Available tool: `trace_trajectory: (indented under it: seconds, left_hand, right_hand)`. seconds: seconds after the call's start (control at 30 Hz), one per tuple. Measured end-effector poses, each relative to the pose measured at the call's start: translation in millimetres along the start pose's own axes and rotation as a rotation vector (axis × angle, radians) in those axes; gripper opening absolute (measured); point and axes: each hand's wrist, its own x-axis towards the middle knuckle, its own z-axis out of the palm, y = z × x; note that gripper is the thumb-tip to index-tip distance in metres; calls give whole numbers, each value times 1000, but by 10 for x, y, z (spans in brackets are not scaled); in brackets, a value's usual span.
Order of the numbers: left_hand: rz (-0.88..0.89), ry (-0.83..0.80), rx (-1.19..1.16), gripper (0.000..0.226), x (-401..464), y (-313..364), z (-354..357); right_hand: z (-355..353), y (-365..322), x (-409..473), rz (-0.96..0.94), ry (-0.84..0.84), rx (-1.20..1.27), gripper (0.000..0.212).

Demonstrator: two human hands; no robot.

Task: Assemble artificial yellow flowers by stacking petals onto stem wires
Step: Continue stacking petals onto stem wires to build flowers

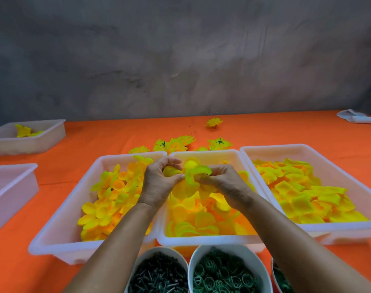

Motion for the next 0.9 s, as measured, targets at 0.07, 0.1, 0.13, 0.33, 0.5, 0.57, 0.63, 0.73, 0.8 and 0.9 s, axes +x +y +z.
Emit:
trace_trajectory:
  seconds: [0.07, 0.1, 0.13, 0.33, 0.5, 0.57, 0.63, 0.73, 0.8, 0.9]
  left_hand:
    - [-21, 13, -19, 32, -13, 22, 20]
    - [-34, 10, -21, 31, -25, 30, 33]
    - [-49, 6, -12, 30, -39, 35, 47]
    - [-155, 26, 225, 28, -80, 81, 193]
    - [-224, -42, 298, 35, -111, 70, 256]
    - [-239, -47, 296, 36, -118, 71, 270]
    - [-248, -44, 290, 34, -122, 72, 274]
    - [-269, -56, 262, 29, -134, 75, 253]
    - [-280, -34, 267, 26, -143, 72, 236]
    - [-280, 35, 280, 25, -143, 78, 229]
  right_hand:
    - [-16, -40, -29, 18, 84, 0, 5]
    - [-21, -56, -49, 37, 124, 8, 4]
    - [-27, -63, -69, 56, 156, 8, 4]
    - [-120, -72, -172, 138, 293, -289, 15]
    - [-224, -86, -205, 215, 333, -509, 22]
    - [-260, -68, -224, 253, 324, -524, 23]
    - [-284, -46, -238, 263, 318, -501, 19]
    - [-324, -27, -263, 277, 318, -377, 8]
    - [-355, -27, -289, 280, 315, -284, 8]
    - [-356, -55, -320, 285, 313, -172, 16]
